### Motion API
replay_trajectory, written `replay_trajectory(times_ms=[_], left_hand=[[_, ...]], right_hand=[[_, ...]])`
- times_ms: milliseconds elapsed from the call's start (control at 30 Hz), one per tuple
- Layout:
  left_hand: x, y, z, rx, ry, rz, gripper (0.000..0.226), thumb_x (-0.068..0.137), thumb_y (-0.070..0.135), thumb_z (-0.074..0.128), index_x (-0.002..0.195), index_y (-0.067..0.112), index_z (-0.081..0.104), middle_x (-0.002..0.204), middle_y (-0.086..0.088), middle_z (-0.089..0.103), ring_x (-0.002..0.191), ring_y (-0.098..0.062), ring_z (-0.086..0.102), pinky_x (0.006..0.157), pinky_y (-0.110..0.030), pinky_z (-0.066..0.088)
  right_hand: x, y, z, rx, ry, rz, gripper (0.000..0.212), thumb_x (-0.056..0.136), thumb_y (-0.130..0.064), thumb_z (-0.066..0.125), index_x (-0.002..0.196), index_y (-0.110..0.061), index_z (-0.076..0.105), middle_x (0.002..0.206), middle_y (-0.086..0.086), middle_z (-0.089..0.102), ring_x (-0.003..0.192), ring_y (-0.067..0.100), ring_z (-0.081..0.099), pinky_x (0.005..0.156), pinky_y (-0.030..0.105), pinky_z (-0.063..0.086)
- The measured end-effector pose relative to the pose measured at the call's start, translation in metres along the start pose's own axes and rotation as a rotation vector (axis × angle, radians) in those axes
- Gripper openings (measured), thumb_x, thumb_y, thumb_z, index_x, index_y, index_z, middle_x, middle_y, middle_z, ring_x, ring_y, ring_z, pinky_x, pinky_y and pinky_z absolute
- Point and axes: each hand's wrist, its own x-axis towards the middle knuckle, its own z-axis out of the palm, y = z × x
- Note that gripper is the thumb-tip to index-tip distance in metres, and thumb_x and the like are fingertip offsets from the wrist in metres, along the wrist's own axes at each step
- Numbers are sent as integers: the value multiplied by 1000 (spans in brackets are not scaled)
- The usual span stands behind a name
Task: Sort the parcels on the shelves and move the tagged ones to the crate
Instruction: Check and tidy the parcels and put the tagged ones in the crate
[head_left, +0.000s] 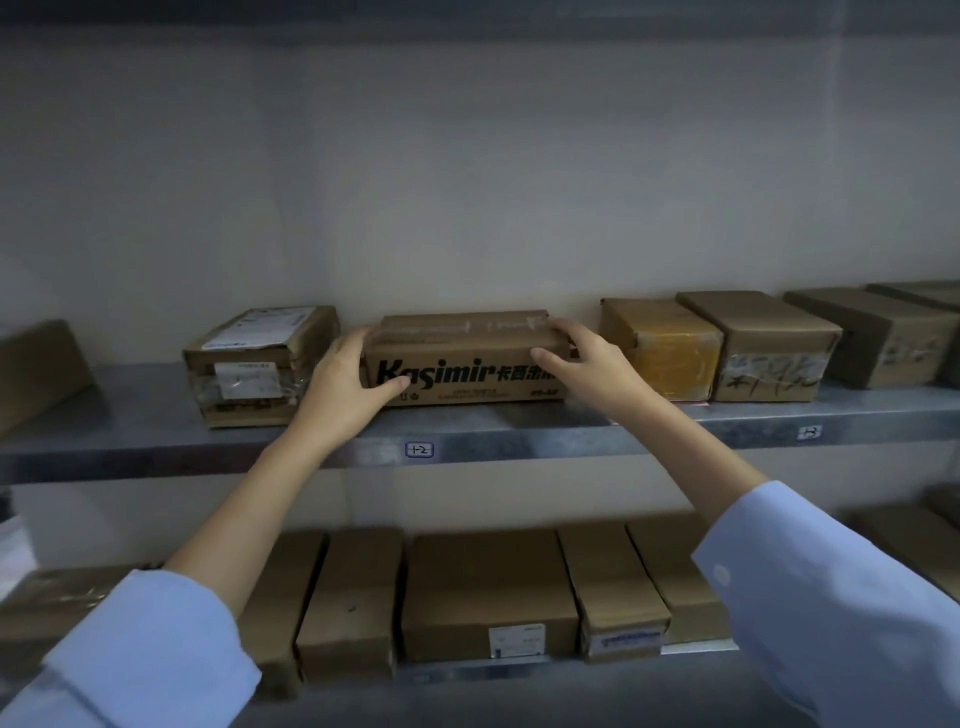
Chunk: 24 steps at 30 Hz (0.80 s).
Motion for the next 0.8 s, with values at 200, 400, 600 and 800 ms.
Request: replay_trajectory(times_ms=[200, 400, 600, 800], left_hand=[[2, -3, 3, -158, -23, -128, 61, 81, 34, 77, 134, 22, 49, 125, 10, 55, 113, -5, 46, 92, -23, 33], [-7, 2, -4, -367, 11, -81, 51, 80, 20, 78, 123, 25, 52, 118, 19, 59, 116, -3, 57, 99, -24, 46], [-8, 14, -15, -400, 38, -57, 70, 82, 21, 78, 142, 20, 41, 142, 7, 46, 125, -13, 52, 107, -32, 43], [-7, 20, -16, -493, 53, -71, 75, 81, 13, 78, 146, 15, 40, 136, 3, 38, 113, -7, 55, 88, -8, 46]], right_hand=[[-2, 3, 1, 47, -10, 21, 56, 97, -43, 54, 147, -27, 34, 144, 6, 48, 111, 22, 54, 78, 21, 41], [-13, -3, -1, 158, 88, -26, 50, 96, -36, 60, 140, -27, 39, 144, 2, 46, 99, 6, 56, 74, 13, 41], [-24, -13, -7, 207, 165, -70, 75, 89, -25, 71, 149, -25, 26, 149, 1, 41, 132, 18, 44, 105, 35, 41], [-30, -16, -13, 137, 186, -98, 88, 89, -20, 71, 157, -22, 14, 157, 3, 29, 140, 21, 37, 113, 44, 37]])
